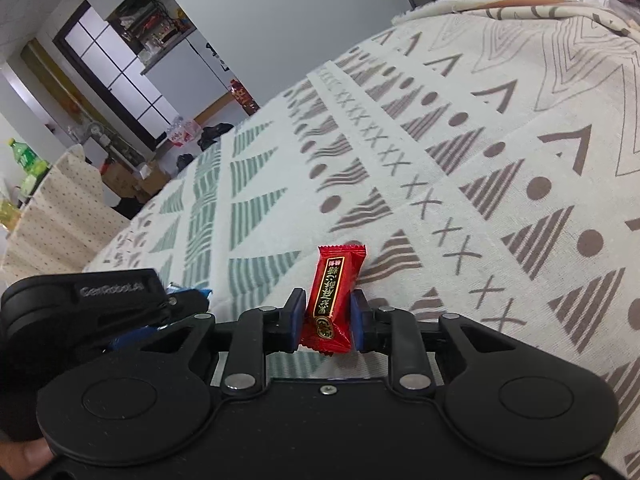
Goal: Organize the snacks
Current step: 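Grasp the blue-green candy packet with the left gripper while the right gripper grasps the red candy bar, then lift and carry the blue-green packet and red bar over the cardboard box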
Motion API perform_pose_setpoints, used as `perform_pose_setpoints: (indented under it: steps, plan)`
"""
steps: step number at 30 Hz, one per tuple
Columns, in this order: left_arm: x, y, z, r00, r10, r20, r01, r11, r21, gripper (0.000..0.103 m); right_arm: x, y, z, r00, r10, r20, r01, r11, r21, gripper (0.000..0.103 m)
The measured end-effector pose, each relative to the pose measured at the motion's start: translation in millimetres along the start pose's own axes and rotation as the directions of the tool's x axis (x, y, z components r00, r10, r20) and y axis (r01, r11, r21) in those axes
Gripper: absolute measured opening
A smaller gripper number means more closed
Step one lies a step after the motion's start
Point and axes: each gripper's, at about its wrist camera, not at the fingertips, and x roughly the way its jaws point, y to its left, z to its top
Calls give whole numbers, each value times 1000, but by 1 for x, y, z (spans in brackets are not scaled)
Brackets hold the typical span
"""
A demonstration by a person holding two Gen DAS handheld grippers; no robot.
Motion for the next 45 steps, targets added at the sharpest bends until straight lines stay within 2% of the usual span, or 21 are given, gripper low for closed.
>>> perform_pose_setpoints:
  steps: [5, 13, 24, 36, 45]
  plan:
    - [-35, 12, 4, 999, 20, 41, -19, 999, -38, 41, -11, 13, 3, 999, 46, 24, -46, 999, 14, 24]
    - [-87, 34, 7, 994, 41, 106, -33, 996, -82, 41, -36, 48, 7, 985, 158, 76, -154, 987, -52, 24]
    - [-136, 81, 4, 982, 107, 157, -81, 983, -162, 41, -52, 89, -6, 965, 248, 80, -240, 966, -96, 24]
    - [-161, 136, 0, 969, 179, 171, -133, 959, -250, 41, -50, 124, -32, 938, 344, 41, -334, 930, -156, 24]
    - [-150, 173, -5, 976, 171, 138, -126, 949, -288, 41, -48, 148, -51, 912, 411, 4, -402, 892, -207, 24]
